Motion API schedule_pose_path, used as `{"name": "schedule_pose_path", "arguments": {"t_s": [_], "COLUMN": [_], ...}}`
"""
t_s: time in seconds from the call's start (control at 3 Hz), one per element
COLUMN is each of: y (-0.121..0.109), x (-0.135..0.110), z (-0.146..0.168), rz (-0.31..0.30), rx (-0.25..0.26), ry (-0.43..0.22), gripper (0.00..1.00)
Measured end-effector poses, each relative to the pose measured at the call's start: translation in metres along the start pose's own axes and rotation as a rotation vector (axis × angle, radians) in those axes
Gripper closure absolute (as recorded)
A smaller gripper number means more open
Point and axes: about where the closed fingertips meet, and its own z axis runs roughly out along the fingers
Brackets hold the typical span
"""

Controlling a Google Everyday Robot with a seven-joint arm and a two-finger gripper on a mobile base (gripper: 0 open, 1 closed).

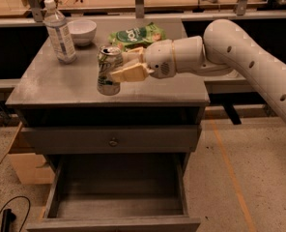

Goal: Place 7up can into middle drawer

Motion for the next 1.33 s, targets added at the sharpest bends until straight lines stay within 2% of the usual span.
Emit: {"name": "schedule_pose_path", "arguments": {"t_s": [0.33, 0.67, 1.0, 1.33], "y": [0.010, 0.056, 0.094, 0.124], "x": [-0.004, -0.017, -0.001, 0.034], "z": [0.005, 0.011, 0.023, 0.037], "rz": [0.005, 0.057, 0.110, 0.113], "rx": [-0.016, 0.019, 0.050, 0.084], "ry": [-0.005, -0.028, -0.001, 0.121], "gripper": [1.00, 1.00, 1.00, 1.00]}}
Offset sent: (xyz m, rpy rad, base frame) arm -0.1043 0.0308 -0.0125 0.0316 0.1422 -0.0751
